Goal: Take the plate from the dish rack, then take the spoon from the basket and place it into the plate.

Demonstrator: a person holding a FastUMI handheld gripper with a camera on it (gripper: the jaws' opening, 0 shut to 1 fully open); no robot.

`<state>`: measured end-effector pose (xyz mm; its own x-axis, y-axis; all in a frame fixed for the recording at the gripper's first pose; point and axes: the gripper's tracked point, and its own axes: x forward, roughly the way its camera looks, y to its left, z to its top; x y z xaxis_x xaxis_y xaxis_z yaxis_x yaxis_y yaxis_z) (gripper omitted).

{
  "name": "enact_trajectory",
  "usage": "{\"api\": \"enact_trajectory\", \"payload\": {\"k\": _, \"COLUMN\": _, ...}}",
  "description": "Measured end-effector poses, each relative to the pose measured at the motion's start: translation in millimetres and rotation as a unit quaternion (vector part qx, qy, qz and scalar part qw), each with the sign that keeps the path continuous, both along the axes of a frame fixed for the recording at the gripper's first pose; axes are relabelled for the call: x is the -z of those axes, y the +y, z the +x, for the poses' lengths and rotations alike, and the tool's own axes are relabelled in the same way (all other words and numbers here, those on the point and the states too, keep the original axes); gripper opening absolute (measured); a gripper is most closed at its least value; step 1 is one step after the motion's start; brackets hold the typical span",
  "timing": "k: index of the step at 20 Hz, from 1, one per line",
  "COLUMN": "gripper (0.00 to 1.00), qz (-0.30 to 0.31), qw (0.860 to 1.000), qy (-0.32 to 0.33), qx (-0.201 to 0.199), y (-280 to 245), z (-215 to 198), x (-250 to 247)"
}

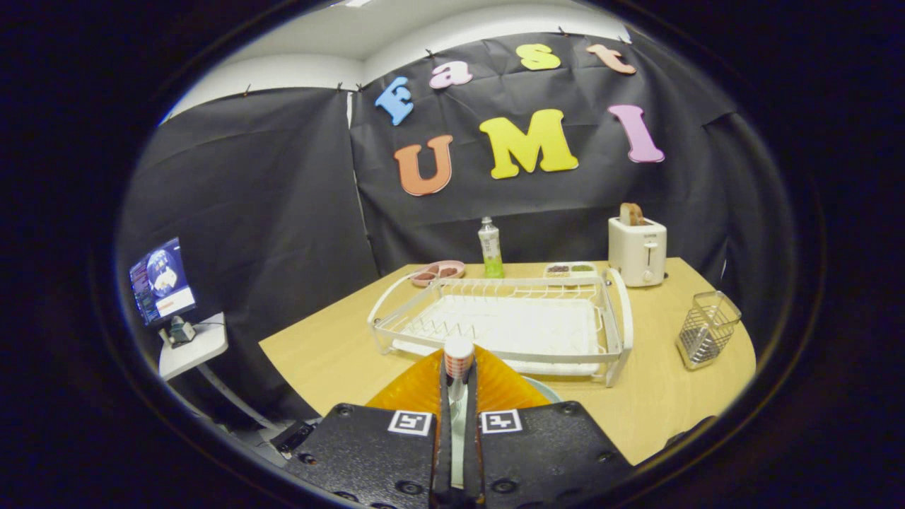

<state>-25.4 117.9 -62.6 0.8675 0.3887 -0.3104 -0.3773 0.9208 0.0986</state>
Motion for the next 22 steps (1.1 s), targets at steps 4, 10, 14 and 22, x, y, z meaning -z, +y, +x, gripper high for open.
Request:
{"api": "enact_trajectory", "payload": {"k": 4, "gripper": 0.16, "qz": 0.005, "qw": 1.000, "qy": 0.020, "qx": -0.006, "y": 4.9, "z": 4.9, "x": 11.6}}
{"api": "enact_trajectory", "payload": {"k": 10, "gripper": 0.29, "qz": 0.005, "qw": 1.000, "qy": 0.019, "qx": 0.008, "y": -3.9, "z": 11.1, "x": 13.0}}
{"api": "enact_trajectory", "payload": {"k": 14, "gripper": 0.48, "qz": 0.010, "qw": 1.000, "qy": 0.007, "qx": 0.016, "y": -13.3, "z": 10.1, "x": 7.9}}
{"api": "enact_trajectory", "payload": {"k": 22, "gripper": 0.79, "qz": 0.005, "qw": 0.997, "qy": -0.055, "qx": 0.056, "y": -36.1, "z": -0.6, "x": -21.5}}
